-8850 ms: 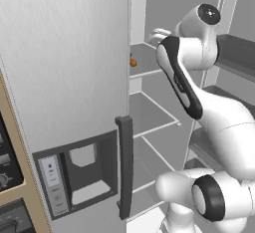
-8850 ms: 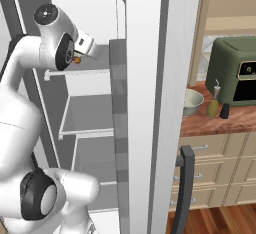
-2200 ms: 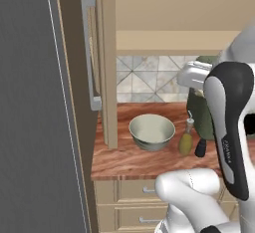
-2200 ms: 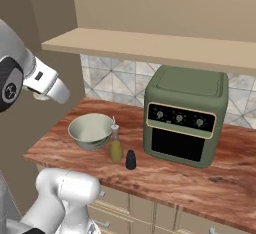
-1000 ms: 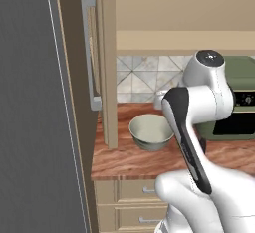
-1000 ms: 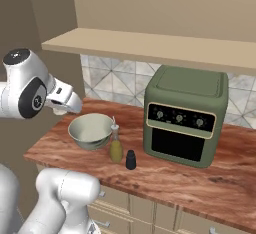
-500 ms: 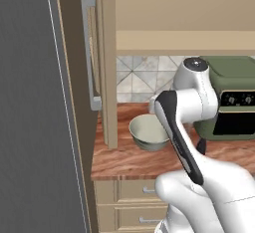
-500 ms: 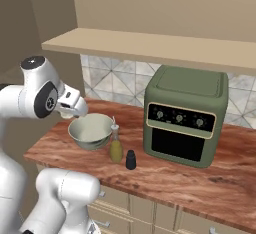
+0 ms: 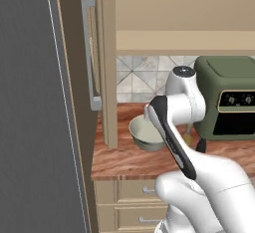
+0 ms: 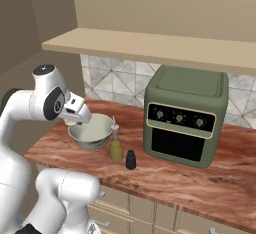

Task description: Retrieve the bottle and the shaker from the cabinet and place them next to the mixing bowl on the counter. Then add garlic from the fridge to the mixing bowl.

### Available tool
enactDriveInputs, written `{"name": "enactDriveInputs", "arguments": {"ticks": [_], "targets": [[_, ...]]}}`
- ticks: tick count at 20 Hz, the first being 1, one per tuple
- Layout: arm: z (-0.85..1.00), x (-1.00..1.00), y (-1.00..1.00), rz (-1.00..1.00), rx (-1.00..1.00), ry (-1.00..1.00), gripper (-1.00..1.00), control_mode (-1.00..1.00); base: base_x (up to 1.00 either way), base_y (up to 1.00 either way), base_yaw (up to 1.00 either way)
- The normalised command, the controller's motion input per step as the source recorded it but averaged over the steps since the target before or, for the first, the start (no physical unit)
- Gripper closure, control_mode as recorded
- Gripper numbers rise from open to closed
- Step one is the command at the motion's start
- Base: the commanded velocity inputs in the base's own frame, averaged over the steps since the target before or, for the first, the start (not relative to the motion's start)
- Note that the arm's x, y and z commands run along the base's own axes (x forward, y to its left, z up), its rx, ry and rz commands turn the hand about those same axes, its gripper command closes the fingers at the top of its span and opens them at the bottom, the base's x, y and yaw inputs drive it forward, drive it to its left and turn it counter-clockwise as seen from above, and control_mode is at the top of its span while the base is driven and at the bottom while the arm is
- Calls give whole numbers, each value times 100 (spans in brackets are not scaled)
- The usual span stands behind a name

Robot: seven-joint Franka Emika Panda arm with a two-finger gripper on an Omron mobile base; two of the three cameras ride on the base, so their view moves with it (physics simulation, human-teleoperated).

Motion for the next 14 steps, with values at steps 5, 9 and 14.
{"name": "enactDriveInputs", "arguments": {"ticks": [5,9,14], "targets": [[-16,45,0,0,0,3,100,-100,0,0,0],[-13,52,0,0,0,6,100,-100,0,0,0],[-27,39,0,0,0,4,100,-100,0,0,0]]}}
